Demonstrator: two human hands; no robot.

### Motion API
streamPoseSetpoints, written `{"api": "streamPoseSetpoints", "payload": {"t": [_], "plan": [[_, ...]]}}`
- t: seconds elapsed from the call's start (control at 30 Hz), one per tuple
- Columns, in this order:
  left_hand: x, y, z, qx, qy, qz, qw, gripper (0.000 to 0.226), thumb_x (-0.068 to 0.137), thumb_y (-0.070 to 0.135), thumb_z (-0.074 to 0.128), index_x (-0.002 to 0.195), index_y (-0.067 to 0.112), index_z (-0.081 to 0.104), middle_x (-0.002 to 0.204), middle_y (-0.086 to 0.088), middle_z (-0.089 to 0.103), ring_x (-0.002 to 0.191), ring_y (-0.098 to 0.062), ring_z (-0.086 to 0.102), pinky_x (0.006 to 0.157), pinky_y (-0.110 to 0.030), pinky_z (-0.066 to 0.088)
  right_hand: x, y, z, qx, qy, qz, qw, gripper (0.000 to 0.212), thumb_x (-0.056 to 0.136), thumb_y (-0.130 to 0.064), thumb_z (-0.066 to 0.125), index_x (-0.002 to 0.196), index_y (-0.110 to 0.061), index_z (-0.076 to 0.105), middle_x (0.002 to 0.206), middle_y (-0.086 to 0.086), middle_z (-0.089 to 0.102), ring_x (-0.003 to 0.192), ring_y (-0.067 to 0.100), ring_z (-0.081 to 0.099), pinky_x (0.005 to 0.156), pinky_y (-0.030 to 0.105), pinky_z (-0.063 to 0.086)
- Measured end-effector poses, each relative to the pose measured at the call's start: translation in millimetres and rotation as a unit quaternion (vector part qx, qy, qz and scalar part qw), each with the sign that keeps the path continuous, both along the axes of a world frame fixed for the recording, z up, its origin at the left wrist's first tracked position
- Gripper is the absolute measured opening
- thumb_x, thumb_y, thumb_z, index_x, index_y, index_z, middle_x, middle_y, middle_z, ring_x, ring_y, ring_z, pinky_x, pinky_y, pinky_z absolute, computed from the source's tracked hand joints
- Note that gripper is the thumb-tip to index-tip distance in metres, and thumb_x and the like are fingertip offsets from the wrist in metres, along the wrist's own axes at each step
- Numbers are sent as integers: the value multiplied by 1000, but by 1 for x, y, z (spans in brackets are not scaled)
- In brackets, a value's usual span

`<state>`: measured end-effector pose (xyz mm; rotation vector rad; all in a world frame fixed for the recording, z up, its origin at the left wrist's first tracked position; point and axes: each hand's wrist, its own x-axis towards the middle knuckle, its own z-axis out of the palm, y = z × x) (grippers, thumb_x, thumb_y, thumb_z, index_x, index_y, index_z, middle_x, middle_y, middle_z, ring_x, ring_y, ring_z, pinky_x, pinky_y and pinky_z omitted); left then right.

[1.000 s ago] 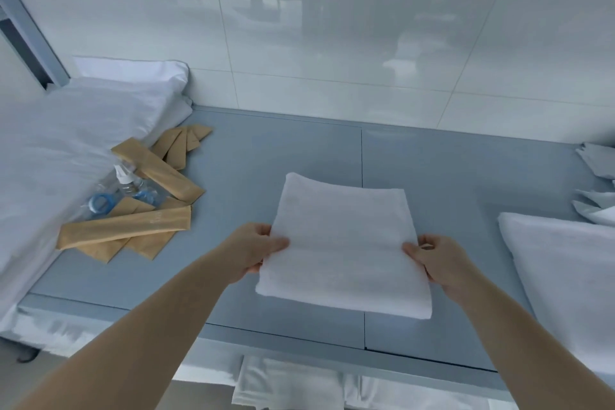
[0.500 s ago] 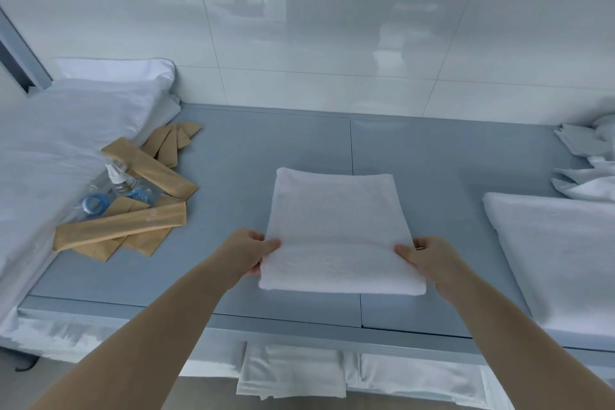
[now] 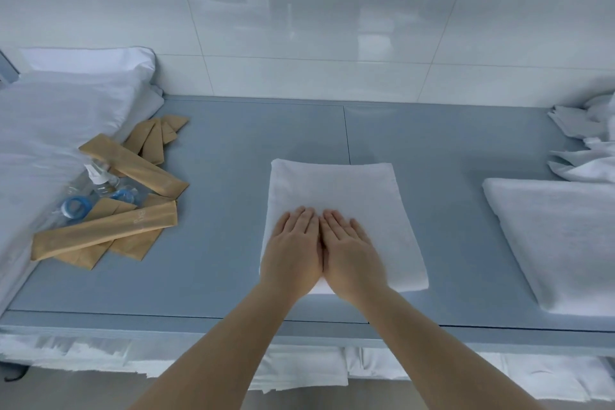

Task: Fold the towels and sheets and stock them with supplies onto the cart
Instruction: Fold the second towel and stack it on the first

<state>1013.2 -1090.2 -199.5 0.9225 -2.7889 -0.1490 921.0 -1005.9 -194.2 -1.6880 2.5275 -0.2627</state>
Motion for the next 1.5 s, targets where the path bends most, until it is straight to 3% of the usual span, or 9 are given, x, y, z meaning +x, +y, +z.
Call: {"api": "streamPoseSetpoints", "payload": {"t": [0.23, 0.43, 0.6, 0.73, 0.83, 1.07, 1.27, 1.37, 1.5], "plan": [[-3, -8, -7, 56, -67, 49, 995, 68, 95, 55, 14, 154, 26, -4, 161, -6, -9, 148, -19, -13, 119, -42, -8, -29, 14, -11, 28, 13, -84, 996, 60, 98, -50, 7, 153, -28, 0, 161, -9, -7, 147, 9, -9, 119, 36, -12], [-20, -22, 8, -42, -44, 61, 996, 52, 95, 52, 28, 130, 21, 52, 128, -12, 57, 122, -28, 48, 104, -37, 28, -56, 16, -3, 46, 23, -168, 984, 61, 100, -47, 14, 154, -19, 11, 161, -4, 12, 147, 13, 5, 118, 43, -3], [-41, -53, 14, -132, 9, 26, 991, 23, 91, 30, 43, 97, 15, 61, 89, -5, 59, 91, -27, 52, 88, -40, 30, -70, -25, 13, -68, 89, -136, 984, 35, 96, -25, 41, 123, -7, 53, 124, 9, 53, 118, 30, 44, 113, 40, 23], [-46, -73, 6, -80, 20, -5, 997, 45, 89, 38, 47, 127, 16, 52, 131, -9, 51, 126, -28, 40, 106, -44, 21, -78, -53, 10, -81, 20, -18, 996, 45, 99, -30, 39, 142, -16, 42, 150, 2, 38, 141, 20, 27, 118, 36, 13], [-45, -86, -3, 54, -49, 15, 997, 64, 95, 56, 25, 153, 32, 11, 162, 1, 5, 148, -18, -3, 119, -43, -2, -90, -56, -2, -3, -1, -14, 1000, 55, 100, -49, 23, 152, -33, 17, 161, -7, 10, 148, 10, 2, 120, 37, -5], [-48, -91, -3, 122, -47, 35, 991, 67, 93, 64, 25, 152, 39, 4, 162, 1, -9, 147, -16, -15, 120, -41, -6, -125, -35, -8, 57, -44, -118, 990, 62, 96, -61, 12, 152, -37, -2, 161, -9, -10, 147, 11, -13, 119, 39, -5], [-41, -80, -5, 85, 127, 70, 986, 50, 101, 27, 40, 144, 0, 38, 153, -17, 33, 147, -27, 15, 120, -32, 10, -115, -33, -4, 48, 82, -143, 985, 61, 101, -50, 12, 154, -21, 10, 162, -1, 3, 148, 20, -12, 116, 46, -15], [-43, -82, -8, 82, 67, 77, 991, 58, 102, 36, 32, 151, 7, 24, 159, -15, 19, 149, -25, 5, 121, -32, 3, -101, -44, 2, 3, 154, -101, 983, 54, 103, -36, 22, 152, -12, 22, 162, 5, 7, 148, 22, -9, 115, 47, -16], [-45, -87, -11, 113, 3, 86, 990, 68, 97, 56, 26, 155, 25, 7, 162, -9, -5, 148, -24, -10, 119, -35, 1, -88, -53, -8, 38, 1, -77, 996, 63, 98, -57, 13, 153, -30, 1, 162, 0, -5, 148, 17, -9, 119, 40, -9]]}}
